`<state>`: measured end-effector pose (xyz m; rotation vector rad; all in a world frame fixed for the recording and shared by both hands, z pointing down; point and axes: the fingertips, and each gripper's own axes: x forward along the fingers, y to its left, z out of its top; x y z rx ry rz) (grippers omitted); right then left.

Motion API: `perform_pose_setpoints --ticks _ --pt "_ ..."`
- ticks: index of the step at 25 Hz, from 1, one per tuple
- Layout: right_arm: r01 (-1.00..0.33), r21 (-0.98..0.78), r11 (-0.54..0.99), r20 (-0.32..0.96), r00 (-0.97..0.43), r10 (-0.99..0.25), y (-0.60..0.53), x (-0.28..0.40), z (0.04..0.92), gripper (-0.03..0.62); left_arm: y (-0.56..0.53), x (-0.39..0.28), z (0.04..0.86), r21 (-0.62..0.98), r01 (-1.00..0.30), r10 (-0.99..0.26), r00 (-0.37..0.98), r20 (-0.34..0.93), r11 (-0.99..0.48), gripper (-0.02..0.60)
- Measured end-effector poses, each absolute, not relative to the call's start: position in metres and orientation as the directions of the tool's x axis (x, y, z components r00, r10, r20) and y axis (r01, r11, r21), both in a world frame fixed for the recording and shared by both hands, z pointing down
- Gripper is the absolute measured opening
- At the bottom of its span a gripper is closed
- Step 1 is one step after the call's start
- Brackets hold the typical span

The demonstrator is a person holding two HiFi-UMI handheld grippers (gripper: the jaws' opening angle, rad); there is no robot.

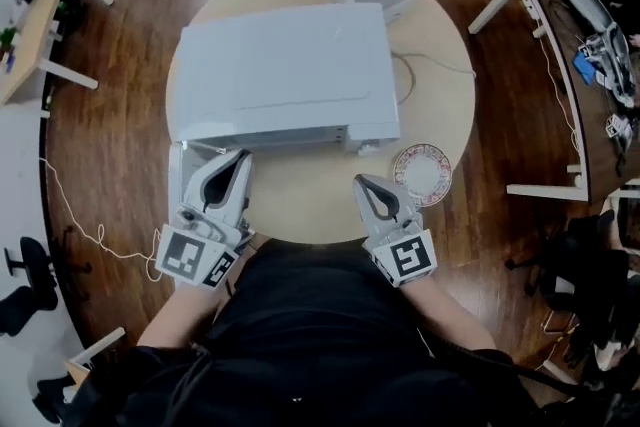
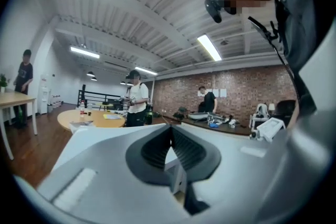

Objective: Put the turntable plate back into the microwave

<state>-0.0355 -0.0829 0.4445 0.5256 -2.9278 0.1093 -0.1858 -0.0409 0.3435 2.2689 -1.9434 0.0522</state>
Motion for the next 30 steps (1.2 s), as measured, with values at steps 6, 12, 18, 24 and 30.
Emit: perform_pose_setpoints --ticks 6,12,18,24,30 --pt "-0.457 -0.005 0.890 0.162 -0.878 -0.450 -0.079 -0.017 0.435 0.002 -0.064 -0.172 0.349 0.079 -0.954 -0.946 0.298 0.125 -0.290 0.006" --pt "-0.522 -0.063 0.851 0.204 -0.841 -0.501 -0.097 0.003 0.461 0.002 -0.066 -0.175 0.355 0.011 -0.956 -0.954 0.293 0.059 -0.293 0.006" --pt "-0.561 -0.062 0.826 0.215 -0.815 -0.538 -0.103 0.019 0.467 0.009 -0.075 -0.166 0.364 -0.010 -0.952 -0.949 0.304 0.080 -0.306 0.014" --pt "-0.657 -0.107 0.746 0.247 -0.744 -0.620 -0.121 0.061 0.480 0.075 -0.100 -0.134 0.368 -0.005 -0.928 -0.923 0.370 0.104 -0.373 0.152" --pt "-0.722 -0.104 0.685 0.243 -0.686 -0.686 -0.123 0.098 0.482 0.080 -0.117 -0.094 0.366 -0.012 -0.889 -0.885 0.453 0.107 -0.457 0.152"
